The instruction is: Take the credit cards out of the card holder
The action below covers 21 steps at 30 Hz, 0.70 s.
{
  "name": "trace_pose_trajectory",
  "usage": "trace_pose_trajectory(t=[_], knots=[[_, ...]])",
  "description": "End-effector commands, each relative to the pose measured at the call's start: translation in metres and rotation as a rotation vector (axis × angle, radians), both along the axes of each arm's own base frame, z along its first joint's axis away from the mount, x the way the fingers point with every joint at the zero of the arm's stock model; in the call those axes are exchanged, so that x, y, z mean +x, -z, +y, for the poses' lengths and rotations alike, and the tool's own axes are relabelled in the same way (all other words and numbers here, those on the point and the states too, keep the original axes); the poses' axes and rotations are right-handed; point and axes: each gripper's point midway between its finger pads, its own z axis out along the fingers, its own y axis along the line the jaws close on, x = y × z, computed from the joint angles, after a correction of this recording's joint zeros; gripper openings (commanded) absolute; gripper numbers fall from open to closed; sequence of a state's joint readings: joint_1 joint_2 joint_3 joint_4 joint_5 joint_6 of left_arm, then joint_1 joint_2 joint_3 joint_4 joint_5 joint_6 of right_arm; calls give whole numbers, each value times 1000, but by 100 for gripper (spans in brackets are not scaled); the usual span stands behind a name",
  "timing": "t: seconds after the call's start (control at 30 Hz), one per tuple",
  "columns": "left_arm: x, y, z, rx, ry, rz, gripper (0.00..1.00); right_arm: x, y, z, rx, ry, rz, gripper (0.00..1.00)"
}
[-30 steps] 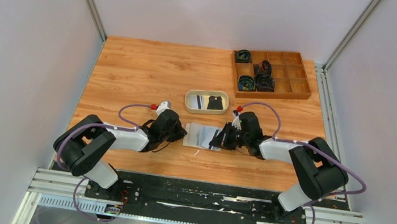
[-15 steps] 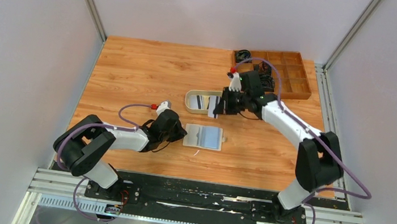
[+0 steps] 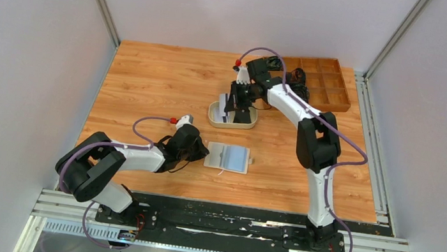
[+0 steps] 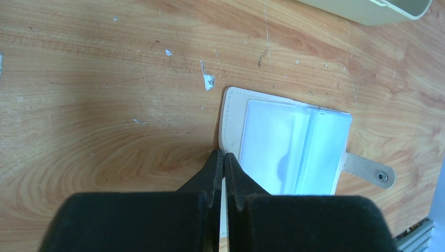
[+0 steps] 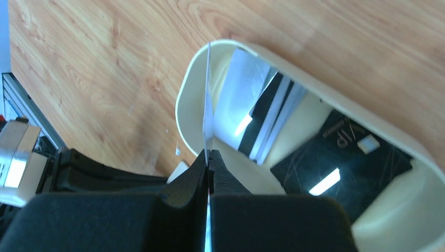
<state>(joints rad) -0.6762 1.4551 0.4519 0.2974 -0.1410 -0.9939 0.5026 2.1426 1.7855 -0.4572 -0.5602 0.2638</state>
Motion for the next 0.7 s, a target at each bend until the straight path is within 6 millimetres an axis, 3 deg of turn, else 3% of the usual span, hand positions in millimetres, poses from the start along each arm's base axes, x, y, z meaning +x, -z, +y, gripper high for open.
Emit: trace_pose_trajectory(t=[0.0,0.17,0.57,0.67], knots=[[-21,26,18,104,32,80,0,-1,3,19,1,-43,14,0],[-19,25,18,108,37,73,0,3,13,24,6,-38,26,0],[-19,28,17,113,39,81,0,-10,38,26,6,-52,92,0],[-19,28,17,114,39,81,0,-12,41,26,7,-55,107,6]])
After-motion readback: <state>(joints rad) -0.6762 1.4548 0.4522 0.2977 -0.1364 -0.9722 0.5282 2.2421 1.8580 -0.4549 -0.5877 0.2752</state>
